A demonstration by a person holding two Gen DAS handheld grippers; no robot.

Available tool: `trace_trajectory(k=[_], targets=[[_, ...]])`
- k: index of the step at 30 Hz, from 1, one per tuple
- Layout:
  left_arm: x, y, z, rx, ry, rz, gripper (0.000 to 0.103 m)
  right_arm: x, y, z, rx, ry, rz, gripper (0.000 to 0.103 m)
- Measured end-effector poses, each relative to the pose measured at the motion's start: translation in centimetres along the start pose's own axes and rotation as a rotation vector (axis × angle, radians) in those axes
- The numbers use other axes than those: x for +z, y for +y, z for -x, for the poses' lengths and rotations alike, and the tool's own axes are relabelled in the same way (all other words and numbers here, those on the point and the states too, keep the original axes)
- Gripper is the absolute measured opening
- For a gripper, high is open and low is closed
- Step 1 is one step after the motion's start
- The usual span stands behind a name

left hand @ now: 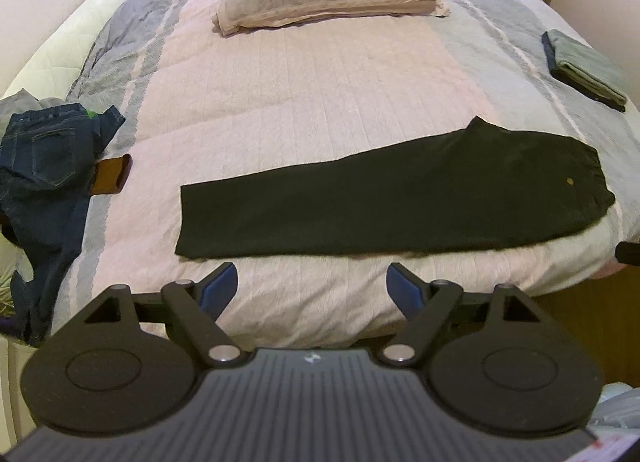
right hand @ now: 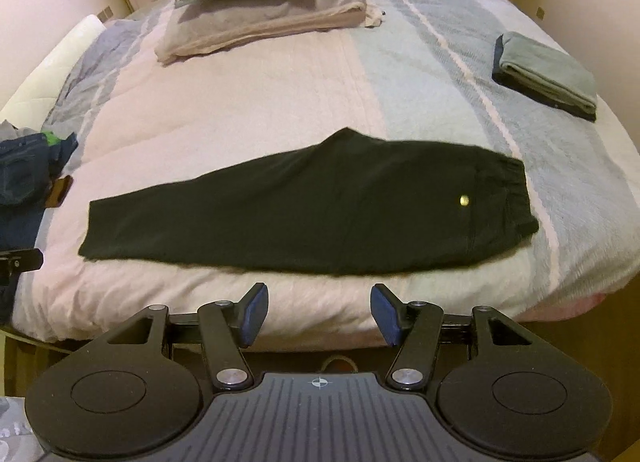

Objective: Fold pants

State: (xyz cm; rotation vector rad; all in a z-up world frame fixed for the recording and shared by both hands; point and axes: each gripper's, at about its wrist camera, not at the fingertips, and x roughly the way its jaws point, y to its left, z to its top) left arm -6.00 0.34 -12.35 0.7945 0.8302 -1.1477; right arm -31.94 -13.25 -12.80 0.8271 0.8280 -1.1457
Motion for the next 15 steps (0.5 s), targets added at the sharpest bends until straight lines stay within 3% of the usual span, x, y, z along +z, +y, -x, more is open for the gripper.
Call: trace_trajectory(k=[15], targets=[[-7.4,3.4,6.4,-0.007,-0.058,-0.002,0.079,-7.2,4.5,3.2,0.004,-0.002,0.004,0.054]])
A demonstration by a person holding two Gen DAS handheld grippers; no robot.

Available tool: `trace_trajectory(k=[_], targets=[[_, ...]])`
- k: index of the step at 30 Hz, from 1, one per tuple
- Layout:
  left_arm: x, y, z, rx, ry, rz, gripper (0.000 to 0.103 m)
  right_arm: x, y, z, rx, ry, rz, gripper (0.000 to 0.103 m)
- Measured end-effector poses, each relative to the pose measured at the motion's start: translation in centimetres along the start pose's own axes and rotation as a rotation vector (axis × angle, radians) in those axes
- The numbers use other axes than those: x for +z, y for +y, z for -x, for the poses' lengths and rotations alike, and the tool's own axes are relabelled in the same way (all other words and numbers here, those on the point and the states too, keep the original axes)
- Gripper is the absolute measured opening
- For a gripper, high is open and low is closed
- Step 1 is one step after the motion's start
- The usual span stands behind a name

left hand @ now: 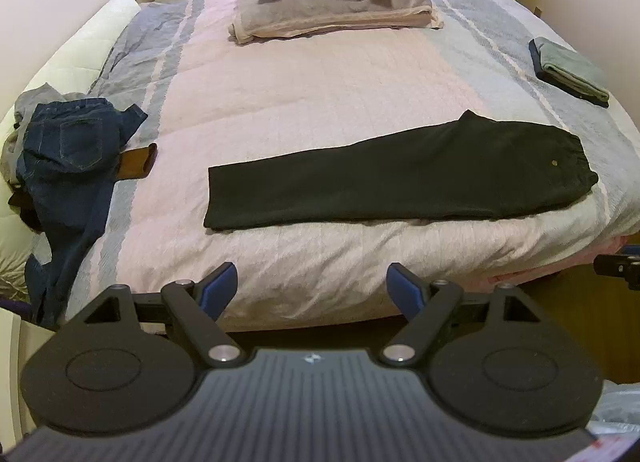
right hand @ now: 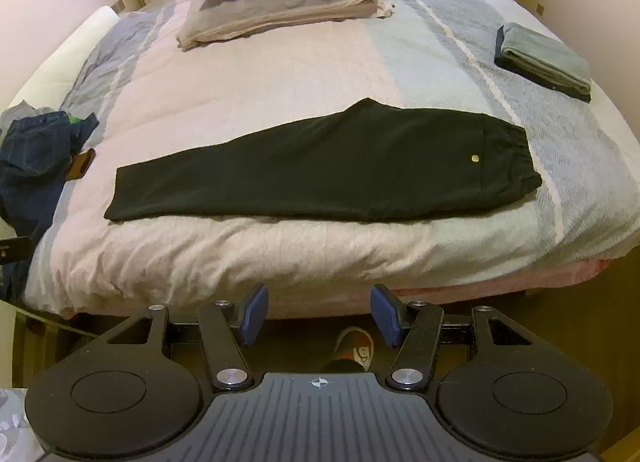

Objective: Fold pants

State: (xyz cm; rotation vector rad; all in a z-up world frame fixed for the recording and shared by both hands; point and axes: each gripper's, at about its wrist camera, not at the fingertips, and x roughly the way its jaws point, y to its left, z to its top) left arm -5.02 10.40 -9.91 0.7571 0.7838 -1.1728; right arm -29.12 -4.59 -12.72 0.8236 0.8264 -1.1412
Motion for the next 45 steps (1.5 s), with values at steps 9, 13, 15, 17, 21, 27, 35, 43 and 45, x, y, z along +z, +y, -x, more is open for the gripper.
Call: trace_trajectory(k=[9,13,15,17,21,27,35,43,45], targets=[[-1.6,0.7,0.9,-0.016,-0.005,0.014,0.079,-1.5,1.0,1.1,-0.014,-0.003,0.006,0.054],[-1.7,0.7,1.1,-0.025,-0.010,0.013,0.079,-1.7,1.0,1.4,-0.022,-0.008,0.007,0.054],[-1.7,0.6,1.0,-0.028,-0.011,0.013,0.079,-1.7,0.9,1.5,-0.025,-0.008,0.008,0.054],[-1.6,0.5,0.9,-0.033,-0.008,0.013,0.079,-1.8,0.9,1.5,-0.028,-0.007,0.007,0.054],[-1.4,0.1,0.6,-0.039,-0.005,0.009,0.079,-1.6,0.6,1.5,-0.031,-0.005,0.005,0.054],[-1.0,-0.8,-0.5,-0.052,0.018,0.005,0.079,-1.5,-0.4,0.9,-0.033,0.015,-0.004,0.054],[1.1,-1.6,-3.5,-0.054,0.057,0.054,0.079,1.4,-2.0,-1.6,-0.020,0.042,0.021,0.054],[4.5,-0.4,-9.7,-0.048,0.085,0.269,0.079,8.0,-7.7,-6.1,0.054,0.051,-0.010,0.054],[5.0,0.5,-11.4,-0.044,0.093,0.343,0.076,10.0,-9.0,-7.2,0.051,0.033,0.020,0.054]])
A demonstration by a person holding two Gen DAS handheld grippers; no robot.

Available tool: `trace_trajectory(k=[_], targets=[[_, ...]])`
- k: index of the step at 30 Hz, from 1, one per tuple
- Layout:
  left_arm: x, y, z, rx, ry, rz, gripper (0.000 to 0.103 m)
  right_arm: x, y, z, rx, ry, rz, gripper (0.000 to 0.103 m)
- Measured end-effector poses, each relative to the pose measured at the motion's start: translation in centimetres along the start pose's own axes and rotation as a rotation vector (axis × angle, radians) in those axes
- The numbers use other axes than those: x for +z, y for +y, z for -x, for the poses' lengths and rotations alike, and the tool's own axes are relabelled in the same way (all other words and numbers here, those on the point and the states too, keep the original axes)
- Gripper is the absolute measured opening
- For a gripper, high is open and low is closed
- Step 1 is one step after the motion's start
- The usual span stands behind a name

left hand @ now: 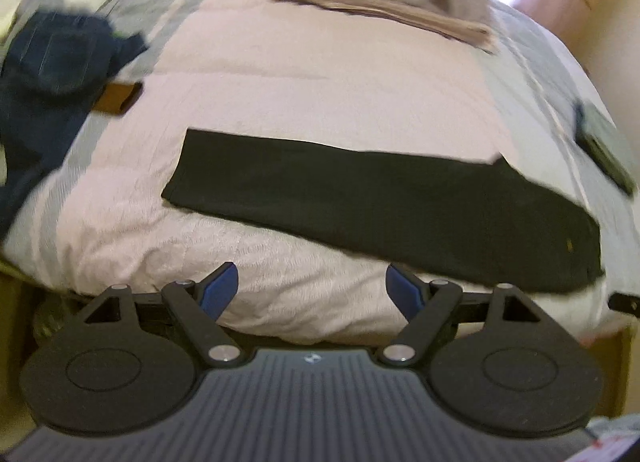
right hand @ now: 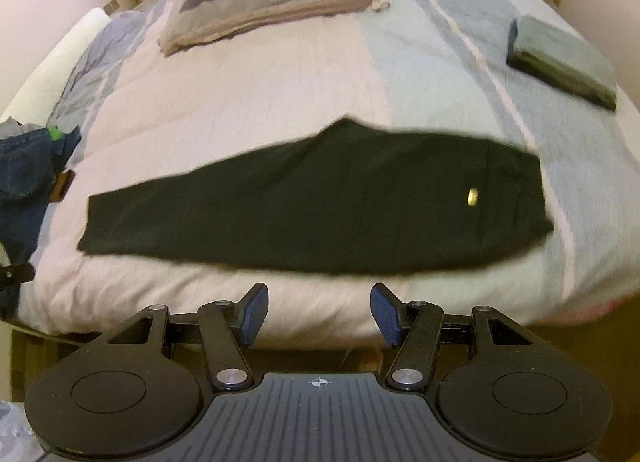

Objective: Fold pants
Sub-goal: 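Move both grippers down toward the leg end of the dark trousers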

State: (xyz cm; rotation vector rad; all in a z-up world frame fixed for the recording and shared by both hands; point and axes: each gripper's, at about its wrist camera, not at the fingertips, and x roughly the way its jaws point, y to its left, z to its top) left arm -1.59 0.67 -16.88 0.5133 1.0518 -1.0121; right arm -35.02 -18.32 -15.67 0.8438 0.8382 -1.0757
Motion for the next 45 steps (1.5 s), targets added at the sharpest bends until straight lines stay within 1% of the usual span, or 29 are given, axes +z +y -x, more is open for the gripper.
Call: trace_trajectory(k=[2,3,4,5,7,9,10,12,15,18,22,24,26,28,31,33,35,36,38,40,42,45], targets=[[0.6,1.0,-1.8,-0.001,-0.008,0.088,0.068,1.7,-1.1,-1.5,-0.001,-0.007,0.059,0.054],[0.8,1.6,-2.9,0.007,-0.012,0.136,0.065,2.4,-1.5,-2.4,-0.001,-0.002,0.090,0.054],[0.8,2.1,-3.7,0.009,-0.021,0.177,0.059,3.1,-1.9,-3.5,0.000,0.007,0.119,0.054],[0.7,2.6,-4.6,0.012,-0.025,0.215,0.055,3.5,-2.2,-4.5,0.004,0.015,0.141,0.054],[0.6,3.6,-6.6,0.017,-0.020,0.293,0.054,4.2,-2.5,-6.9,0.019,0.041,0.188,0.054],[0.3,4.7,-8.4,0.027,-0.014,0.358,0.050,4.2,-2.3,-9.1,0.017,0.069,0.220,0.054],[0.1,5.2,-9.1,0.028,-0.013,0.382,0.047,4.2,-2.2,-10.4,0.015,0.085,0.229,0.054],[-0.1,6.4,-10.7,0.024,-0.016,0.426,0.045,4.1,-2.1,-12.7,0.005,0.105,0.223,0.054],[-0.1,8.6,-13.6,0.011,-0.021,0.497,0.044,3.8,-2.0,-16.0,-0.037,0.131,0.189,0.054],[-0.1,11.3,-16.8,-0.034,-0.024,0.582,0.044,3.2,-1.6,-18.5,-0.070,0.135,0.128,0.054],[-0.2,15.1,-21.2,-0.084,-0.019,0.693,0.044,2.2,-0.7,-20.2,-0.090,0.100,0.012,0.054],[-0.4,17.0,-23.1,-0.112,-0.011,0.757,0.044,1.4,0.5,-20.6,-0.101,0.080,0.005,0.054],[-0.5,18.3,-24.0,-0.156,-0.021,0.799,0.043,0.5,2.8,-20.9,-0.097,0.055,0.029,0.054],[-0.3,19.1,-24.6,-0.193,-0.030,0.807,0.043,0.0,5.4,-21.5,-0.075,0.032,0.061,0.054],[0.0,19.5,-25.4,-0.232,-0.022,0.780,0.043,-0.9,10.1,-22.8,-0.029,0.013,0.114,0.054],[0.0,19.7,-25.8,-0.248,-0.019,0.755,0.042,-1.2,13.0,-23.8,-0.003,0.010,0.139,0.054],[-0.1,20.2,-26.3,-0.266,-0.024,0.750,0.040,-1.4,15.5,-24.6,0.031,0.006,0.147,0.054],[0.0,20.5,-26.6,-0.276,-0.027,0.747,0.040,-1.5,16.6,-24.9,0.032,-0.001,0.153,0.054],[0.2,21.0,-27.0,-0.284,-0.032,0.743,0.040,-1.6,18.5,-25.8,0.021,-0.004,0.162,0.054],[0.6,21.1,-27.5,-0.289,-0.033,0.737,0.039,-2.1,19.6,-26.8,-0.026,-0.009,0.178,0.054],[0.7,21.0,-27.8,-0.289,-0.031,0.737,0.039,-2.7,19.9,-28.2,-0.070,-0.008,0.228,0.054],[0.1,21.0,-27.2,-0.309,-0.044,0.764,0.039,-2.4,19.8,-27.6,-0.088,-0.027,0.206,0.054]])
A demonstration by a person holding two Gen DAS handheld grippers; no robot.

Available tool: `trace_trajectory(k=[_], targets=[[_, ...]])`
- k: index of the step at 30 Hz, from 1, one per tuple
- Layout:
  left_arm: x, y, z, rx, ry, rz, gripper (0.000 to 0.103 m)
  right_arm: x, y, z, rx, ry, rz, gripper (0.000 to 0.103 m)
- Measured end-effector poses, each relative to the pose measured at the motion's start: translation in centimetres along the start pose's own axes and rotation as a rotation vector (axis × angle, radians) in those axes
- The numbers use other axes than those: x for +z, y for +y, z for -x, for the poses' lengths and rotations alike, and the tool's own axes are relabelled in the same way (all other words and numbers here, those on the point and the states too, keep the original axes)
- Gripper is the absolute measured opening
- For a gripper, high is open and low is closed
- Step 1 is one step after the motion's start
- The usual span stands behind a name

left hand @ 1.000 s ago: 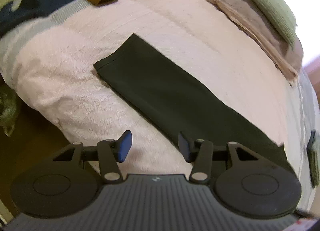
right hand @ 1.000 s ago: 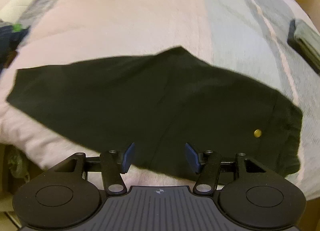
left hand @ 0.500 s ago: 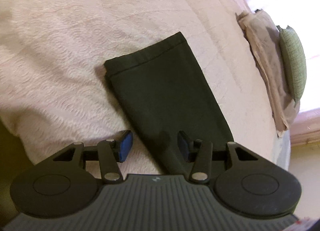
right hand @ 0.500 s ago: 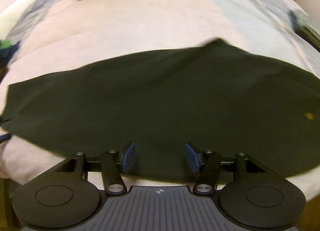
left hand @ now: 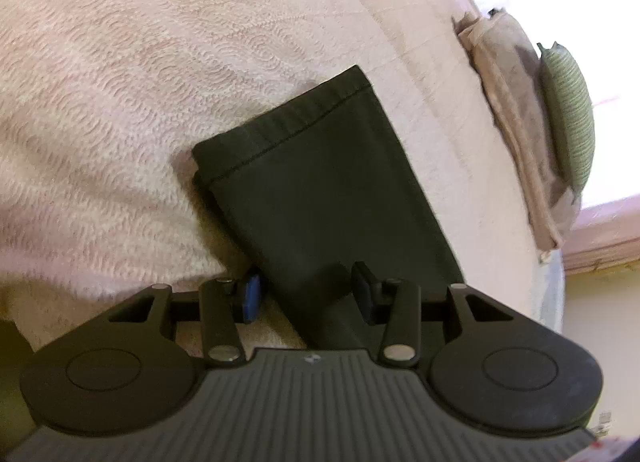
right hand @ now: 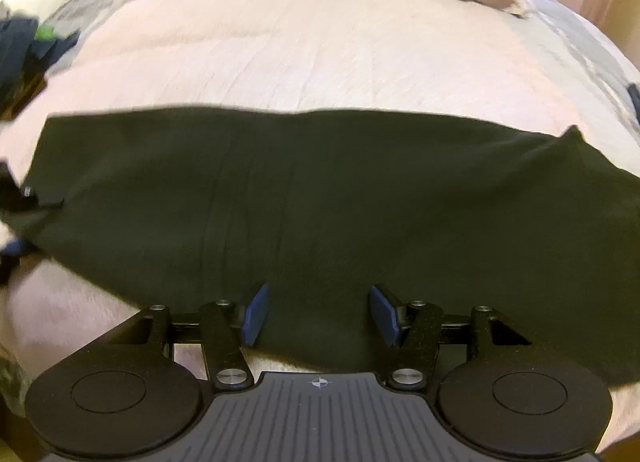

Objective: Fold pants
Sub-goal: 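Move both grippers down toward the leg end of the dark trousers, then grasp the leg hems with the left gripper while the right gripper grasps the waistband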

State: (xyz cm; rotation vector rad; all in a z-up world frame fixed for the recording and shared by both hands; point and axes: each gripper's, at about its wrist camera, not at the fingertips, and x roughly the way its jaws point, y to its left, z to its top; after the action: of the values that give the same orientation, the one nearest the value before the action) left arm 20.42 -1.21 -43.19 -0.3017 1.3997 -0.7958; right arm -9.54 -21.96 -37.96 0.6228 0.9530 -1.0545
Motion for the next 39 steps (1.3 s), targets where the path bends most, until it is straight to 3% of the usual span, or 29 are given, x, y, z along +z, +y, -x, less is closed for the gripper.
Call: trace_trajectory(k=[5,8,13,17,22,26,28,32,34,37,39], targets=[[-0.1,0.3,-0.8,0.013,-0.014,-0.013,0.030,-0.7,-0.6,-1.4,0.000,0.012,-0.032,0.055],[0.1,-0.6,-0.8,0.012,-0.030,-0.053,0.017,-0.3,-1.2,-1.5,0.009,0.028,-0.043,0.055],[-0.1,-2.5,0.7,0.022,-0.062,-0.160,0.013,-0.3,-4.7,0.1,0.036,0.033,-0.160,0.055],[-1.2,-7.0,2.7,0.066,-0.128,-0.384,0.012,-1.0,-11.6,3.1,-0.031,-0.006,-0.324,0.055],[-4.1,-14.1,5.1,0.096,-0.213,-0.693,0.011,-2.9,-21.6,7.6,-0.242,-0.067,-0.436,0.055],[-8.2,-20.2,5.9,0.045,-0.253,-0.888,0.011,-5.1,-29.9,11.2,-0.379,-0.080,-0.572,0.055],[-11.1,-23.5,5.8,-0.023,-0.247,-0.966,0.011,-6.3,-33.3,13.3,-0.443,-0.090,-0.624,0.055],[-18.2,-28.8,3.9,-0.187,-0.132,-1.114,0.015,-8.8,-38.6,16.0,-0.508,-0.087,-0.731,0.055],[-21.5,-30.3,1.3,-0.230,0.034,-1.128,0.024,-9.7,-40.2,16.6,-0.501,-0.085,-0.797,0.055],[-24.6,-30.8,-1.9,-0.185,0.229,-1.154,0.028,-10.3,-41.3,17.6,-0.481,-0.086,-0.811,0.055],[-25.3,-30.2,-2.3,-0.138,0.231,-1.168,0.028,-10.2,-41.4,17.6,-0.462,-0.092,-0.772,0.055]])
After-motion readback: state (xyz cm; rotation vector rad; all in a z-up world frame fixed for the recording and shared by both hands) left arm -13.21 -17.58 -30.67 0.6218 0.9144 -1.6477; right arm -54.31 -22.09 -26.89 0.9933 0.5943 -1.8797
